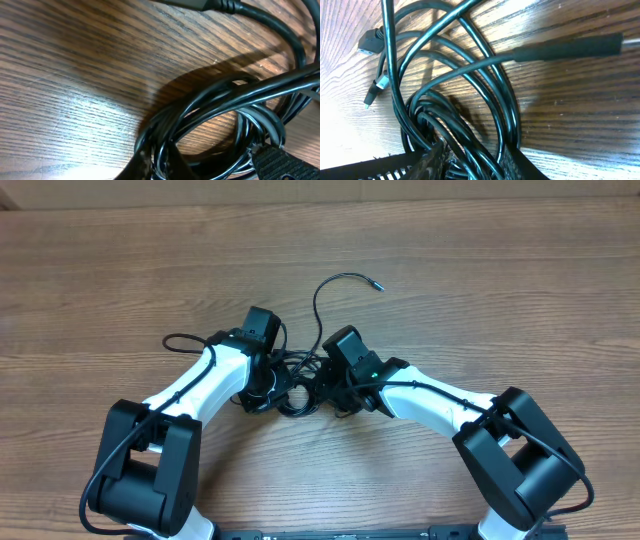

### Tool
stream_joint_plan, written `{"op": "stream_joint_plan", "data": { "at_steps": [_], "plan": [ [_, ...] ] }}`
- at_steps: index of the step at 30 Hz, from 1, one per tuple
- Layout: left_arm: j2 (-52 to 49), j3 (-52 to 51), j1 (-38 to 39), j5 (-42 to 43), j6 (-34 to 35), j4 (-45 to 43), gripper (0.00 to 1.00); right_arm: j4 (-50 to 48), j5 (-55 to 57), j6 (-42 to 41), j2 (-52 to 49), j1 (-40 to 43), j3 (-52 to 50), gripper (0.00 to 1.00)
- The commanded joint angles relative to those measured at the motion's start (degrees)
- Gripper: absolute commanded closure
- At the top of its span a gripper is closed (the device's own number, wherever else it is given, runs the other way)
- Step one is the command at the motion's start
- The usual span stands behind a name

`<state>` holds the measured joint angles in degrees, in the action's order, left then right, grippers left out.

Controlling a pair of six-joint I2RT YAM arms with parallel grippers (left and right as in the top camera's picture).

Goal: Untangle cables

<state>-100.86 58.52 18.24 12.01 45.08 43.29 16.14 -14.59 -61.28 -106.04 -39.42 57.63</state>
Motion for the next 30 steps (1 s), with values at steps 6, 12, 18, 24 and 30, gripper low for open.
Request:
{"op": "stream_joint_plan", "data": {
  "at_steps": [6, 12, 18, 24, 30],
  "plan": [
    [4.44, 2.40, -1.95, 2.91, -1.88, 1.05, 0.96, -5.40, -12.04, 10.25, -0.39, -0.09, -0.28, 0.34],
    [12.48, 2.51, -2.21, 2.64, -2.67, 2.12, 0.96, -7.96, -19.76, 10.34, -0.37, 2.36, 0.15, 0.38],
    [12.44, 2.51, -2.19, 2.89, -2.64, 2.84, 0.96, -4.87, -20.06, 5.09, -0.39, 6.49, 0.13, 0.62],
    [12.44, 2.49, -2.08, 3.10, -1.03, 3.23, 0.96, -2.32, -12.24, 0.26, -0.39, 3.13, 0.09, 0.71],
    [12.44, 2.49, -2.12, 4.13, -0.98, 2.99, 0.96, -0.04, -2.95, -1.99, -0.39, 1.97, 0.04, 0.73]
  ]
}}
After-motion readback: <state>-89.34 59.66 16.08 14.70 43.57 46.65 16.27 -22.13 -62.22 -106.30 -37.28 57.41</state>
